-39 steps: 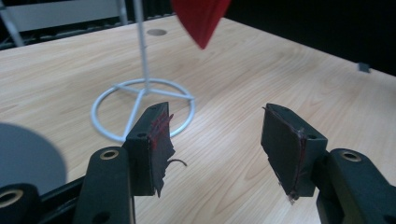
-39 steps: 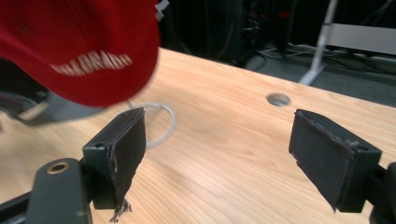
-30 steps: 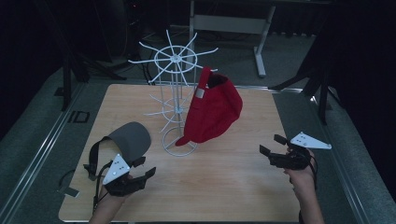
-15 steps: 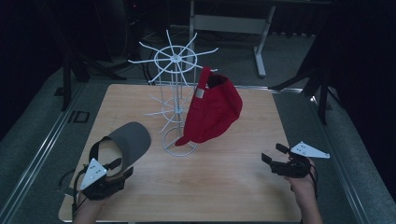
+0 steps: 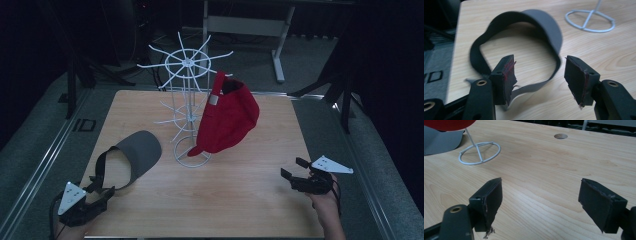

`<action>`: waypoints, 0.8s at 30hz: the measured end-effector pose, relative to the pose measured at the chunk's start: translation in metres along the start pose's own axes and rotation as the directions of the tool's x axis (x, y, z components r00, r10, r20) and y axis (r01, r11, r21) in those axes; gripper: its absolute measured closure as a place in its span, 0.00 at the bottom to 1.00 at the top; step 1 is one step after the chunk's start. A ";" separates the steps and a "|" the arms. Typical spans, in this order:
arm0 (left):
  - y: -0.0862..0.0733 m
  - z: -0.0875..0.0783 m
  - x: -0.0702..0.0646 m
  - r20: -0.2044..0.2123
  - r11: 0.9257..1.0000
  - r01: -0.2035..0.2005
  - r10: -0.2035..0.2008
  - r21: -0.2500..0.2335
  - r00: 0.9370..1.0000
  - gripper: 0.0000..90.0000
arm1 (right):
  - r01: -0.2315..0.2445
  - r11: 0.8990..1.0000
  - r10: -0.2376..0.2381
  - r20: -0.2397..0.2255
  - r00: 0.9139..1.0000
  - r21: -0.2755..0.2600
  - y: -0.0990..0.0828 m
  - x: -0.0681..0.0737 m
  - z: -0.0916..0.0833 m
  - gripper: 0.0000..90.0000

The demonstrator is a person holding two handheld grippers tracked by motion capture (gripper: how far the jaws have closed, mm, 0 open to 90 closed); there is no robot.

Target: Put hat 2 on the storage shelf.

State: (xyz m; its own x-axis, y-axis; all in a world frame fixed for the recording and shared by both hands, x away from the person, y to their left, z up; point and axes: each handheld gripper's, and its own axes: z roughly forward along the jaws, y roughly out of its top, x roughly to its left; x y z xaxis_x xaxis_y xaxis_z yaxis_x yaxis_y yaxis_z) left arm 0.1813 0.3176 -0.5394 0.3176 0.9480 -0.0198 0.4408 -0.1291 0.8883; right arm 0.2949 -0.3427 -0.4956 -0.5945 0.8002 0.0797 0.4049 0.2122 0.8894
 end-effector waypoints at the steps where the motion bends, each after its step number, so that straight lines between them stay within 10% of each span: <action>1: -0.002 -0.001 0.002 -0.004 1.000 0.006 -0.006 0.007 1.000 0.45 | -0.002 1.000 0.002 0.000 1.000 -0.002 -0.001 0.000 0.000 0.21; 15: -0.013 0.012 0.016 -0.098 0.990 0.020 -0.006 0.142 0.995 0.38 | -0.017 1.000 0.016 -0.018 1.000 -0.018 -0.005 -0.002 -0.005 0.22; 24: -0.005 0.030 0.028 -0.068 0.984 0.034 -0.023 0.176 0.997 0.38 | -0.017 1.000 0.017 -0.021 1.000 -0.011 -0.006 -0.004 -0.005 0.22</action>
State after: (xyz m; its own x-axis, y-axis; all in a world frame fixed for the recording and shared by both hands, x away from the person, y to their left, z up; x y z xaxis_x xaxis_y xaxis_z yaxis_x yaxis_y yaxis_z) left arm 0.2132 0.3362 -0.5584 0.2496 0.9683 -0.0085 0.5925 -0.1458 0.7922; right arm 0.2911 -0.3498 -0.4995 -0.6021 0.7916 0.1042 0.4074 0.1924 0.8927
